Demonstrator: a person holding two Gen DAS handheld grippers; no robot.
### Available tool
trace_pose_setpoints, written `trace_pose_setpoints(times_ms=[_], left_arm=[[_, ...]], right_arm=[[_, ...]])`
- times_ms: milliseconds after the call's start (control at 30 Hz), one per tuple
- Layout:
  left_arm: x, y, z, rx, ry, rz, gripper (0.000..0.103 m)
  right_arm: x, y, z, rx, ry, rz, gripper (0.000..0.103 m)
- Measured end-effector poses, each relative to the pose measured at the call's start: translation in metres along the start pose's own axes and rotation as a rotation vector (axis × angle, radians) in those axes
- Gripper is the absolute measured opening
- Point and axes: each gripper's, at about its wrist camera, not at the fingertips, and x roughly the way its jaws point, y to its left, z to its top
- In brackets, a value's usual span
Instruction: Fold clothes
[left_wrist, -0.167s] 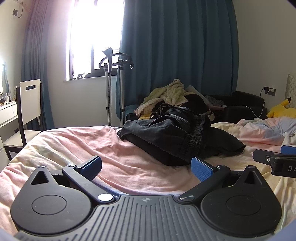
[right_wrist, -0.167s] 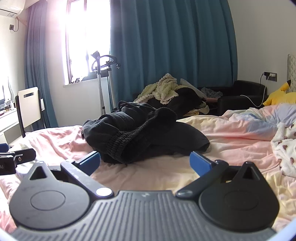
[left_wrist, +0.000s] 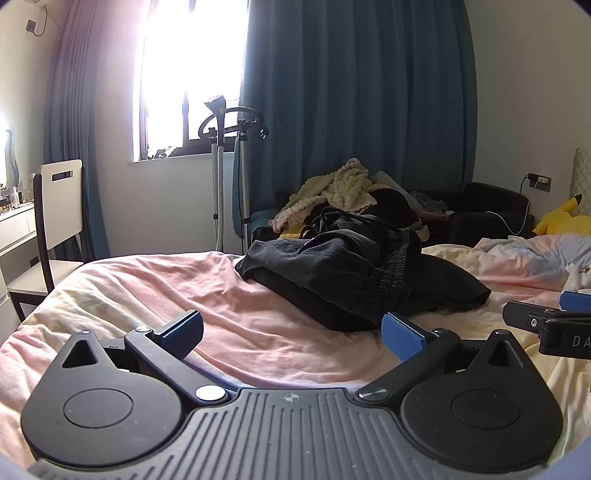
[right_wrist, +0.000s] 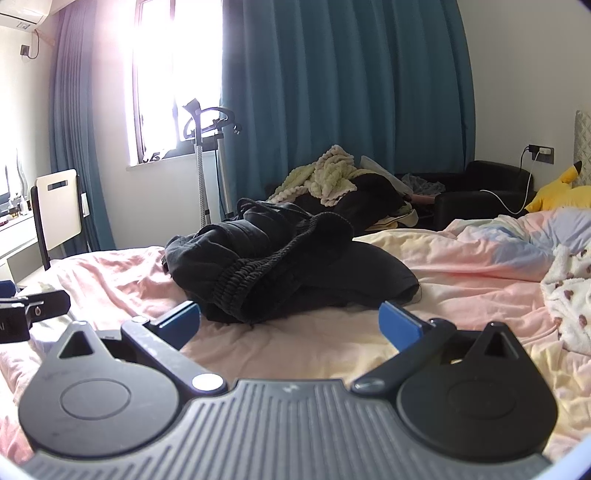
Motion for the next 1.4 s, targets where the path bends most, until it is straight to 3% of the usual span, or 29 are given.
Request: trace_pose_setpoints(times_ms=[1400], left_arm=[[-0.002, 0.002, -0.002, -0.002, -0.019, 0.009, 0.103]], right_arm=[[0.009, 0.012, -0.008, -0.009, 0.021, -0.012, 0.103]])
